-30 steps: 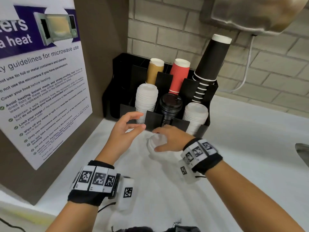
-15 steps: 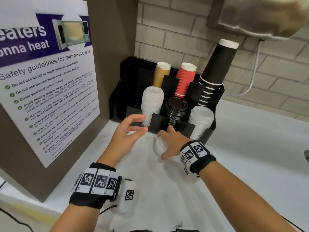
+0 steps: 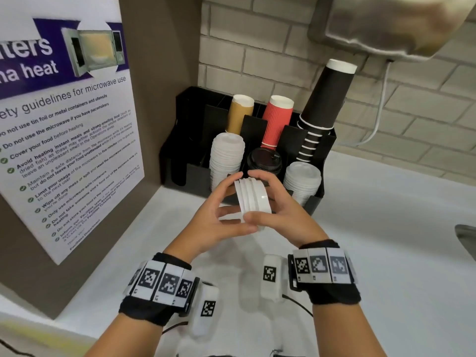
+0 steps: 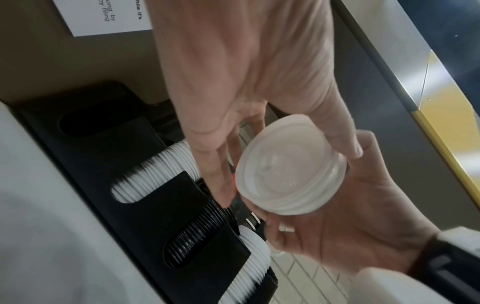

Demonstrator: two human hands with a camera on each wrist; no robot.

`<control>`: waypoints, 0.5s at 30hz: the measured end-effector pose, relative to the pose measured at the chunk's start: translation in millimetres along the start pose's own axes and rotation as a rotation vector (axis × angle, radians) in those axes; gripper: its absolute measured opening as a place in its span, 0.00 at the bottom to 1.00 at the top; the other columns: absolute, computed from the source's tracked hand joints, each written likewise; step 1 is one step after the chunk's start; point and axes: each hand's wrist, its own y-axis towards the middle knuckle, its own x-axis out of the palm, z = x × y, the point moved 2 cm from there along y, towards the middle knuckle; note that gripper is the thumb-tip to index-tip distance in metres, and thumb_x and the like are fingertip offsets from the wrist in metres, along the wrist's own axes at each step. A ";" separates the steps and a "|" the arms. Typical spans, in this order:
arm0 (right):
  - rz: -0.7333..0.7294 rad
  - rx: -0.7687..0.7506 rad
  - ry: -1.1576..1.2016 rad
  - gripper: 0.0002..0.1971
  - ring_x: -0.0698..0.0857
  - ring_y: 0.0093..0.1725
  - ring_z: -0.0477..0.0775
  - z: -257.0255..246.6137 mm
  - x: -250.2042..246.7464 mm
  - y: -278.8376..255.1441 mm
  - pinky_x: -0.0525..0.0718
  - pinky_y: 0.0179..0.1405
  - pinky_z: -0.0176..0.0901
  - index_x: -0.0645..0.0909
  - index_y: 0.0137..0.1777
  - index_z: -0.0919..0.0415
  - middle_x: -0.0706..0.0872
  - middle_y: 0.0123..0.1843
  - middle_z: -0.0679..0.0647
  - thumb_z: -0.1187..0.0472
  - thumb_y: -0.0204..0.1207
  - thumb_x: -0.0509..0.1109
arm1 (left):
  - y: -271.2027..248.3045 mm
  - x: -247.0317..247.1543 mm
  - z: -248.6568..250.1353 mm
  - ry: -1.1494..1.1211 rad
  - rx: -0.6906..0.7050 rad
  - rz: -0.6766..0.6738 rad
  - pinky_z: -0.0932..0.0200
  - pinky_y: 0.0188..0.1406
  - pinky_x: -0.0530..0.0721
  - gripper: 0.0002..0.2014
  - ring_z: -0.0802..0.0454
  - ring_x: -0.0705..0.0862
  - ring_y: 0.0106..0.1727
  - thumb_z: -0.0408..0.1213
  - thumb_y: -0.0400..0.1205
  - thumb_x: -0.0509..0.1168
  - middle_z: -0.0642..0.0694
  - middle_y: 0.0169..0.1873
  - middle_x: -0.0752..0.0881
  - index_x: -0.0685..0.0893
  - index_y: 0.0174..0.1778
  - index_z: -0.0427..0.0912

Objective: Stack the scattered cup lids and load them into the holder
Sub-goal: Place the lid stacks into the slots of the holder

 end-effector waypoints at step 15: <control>-0.023 -0.022 0.104 0.33 0.83 0.65 0.56 -0.7 -5.0 -10.2 0.82 0.61 0.51 0.74 0.70 0.41 0.84 0.65 0.55 0.58 0.65 0.77 | 0.1 -2.6 6.6 -0.045 0.004 -0.089 0.52 0.52 0.88 0.45 0.53 0.82 0.68 0.39 0.63 0.83 0.59 0.66 0.80 0.72 0.76 0.63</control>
